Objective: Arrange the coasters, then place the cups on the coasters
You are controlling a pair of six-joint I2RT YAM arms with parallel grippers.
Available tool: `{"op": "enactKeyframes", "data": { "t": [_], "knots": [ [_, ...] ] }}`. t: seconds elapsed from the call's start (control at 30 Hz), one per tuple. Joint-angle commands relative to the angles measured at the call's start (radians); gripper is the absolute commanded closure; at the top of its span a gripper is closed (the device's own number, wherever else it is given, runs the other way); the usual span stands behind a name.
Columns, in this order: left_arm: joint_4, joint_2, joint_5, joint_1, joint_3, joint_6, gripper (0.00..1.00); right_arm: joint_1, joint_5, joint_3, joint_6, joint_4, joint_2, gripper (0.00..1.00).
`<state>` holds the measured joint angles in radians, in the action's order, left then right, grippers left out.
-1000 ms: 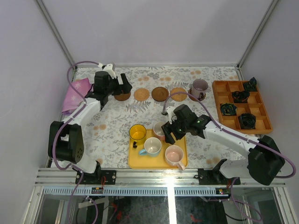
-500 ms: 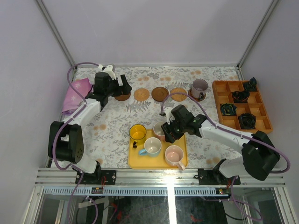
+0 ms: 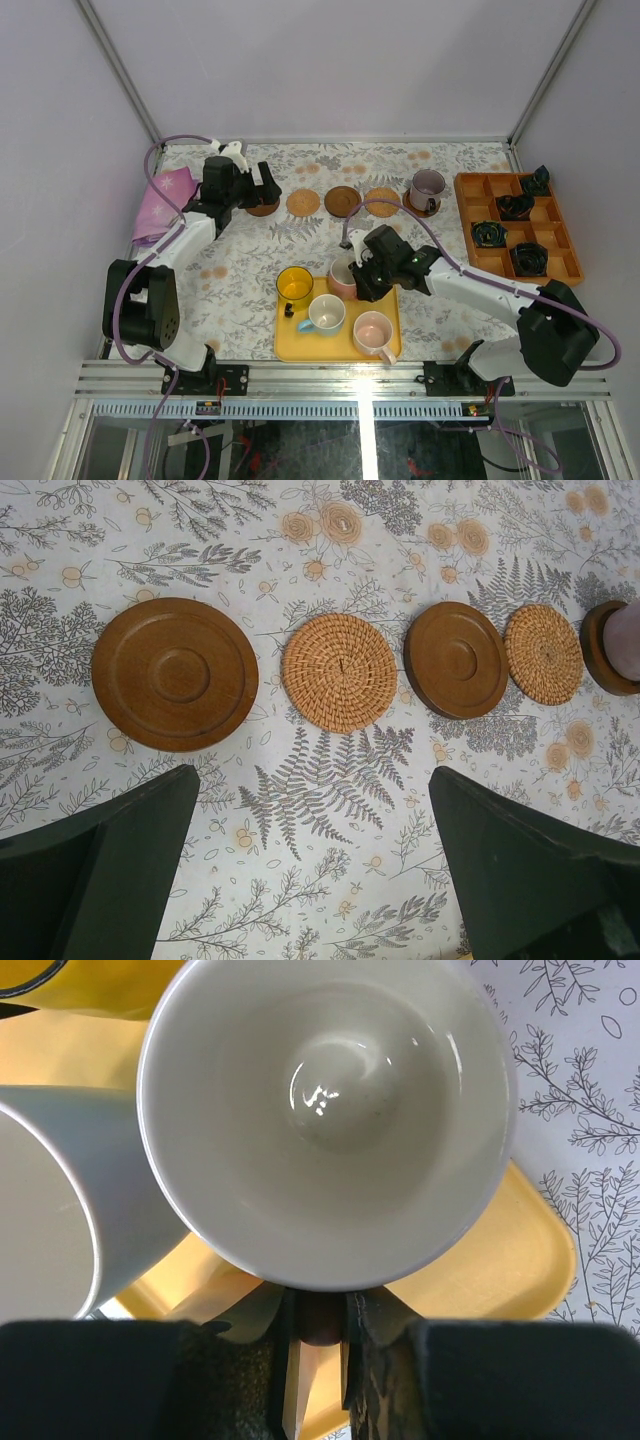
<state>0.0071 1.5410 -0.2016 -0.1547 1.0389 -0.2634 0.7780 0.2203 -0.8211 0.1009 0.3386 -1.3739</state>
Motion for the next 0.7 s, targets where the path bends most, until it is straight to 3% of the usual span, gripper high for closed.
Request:
{"op": "enactKeyframes", "data": {
  "t": [0.0,0.37,0.67],
  "knots": [
    [0.031,-0.023,0.012,0.0,-0.009,0.016,0.0,0.012,-0.057,-0.038,-0.013,-0.016,0.052,1.0],
    [0.027,-0.008,0.015,-0.001,0.022,0.018,0.0,0.012,-0.329,-0.122,0.023,-0.039,0.132,1.0],
    [0.038,0.031,0.012,0.0,0.054,0.011,0.0,-0.019,-0.602,-0.304,0.091,-0.033,-0.027,1.0]
  ]
}}
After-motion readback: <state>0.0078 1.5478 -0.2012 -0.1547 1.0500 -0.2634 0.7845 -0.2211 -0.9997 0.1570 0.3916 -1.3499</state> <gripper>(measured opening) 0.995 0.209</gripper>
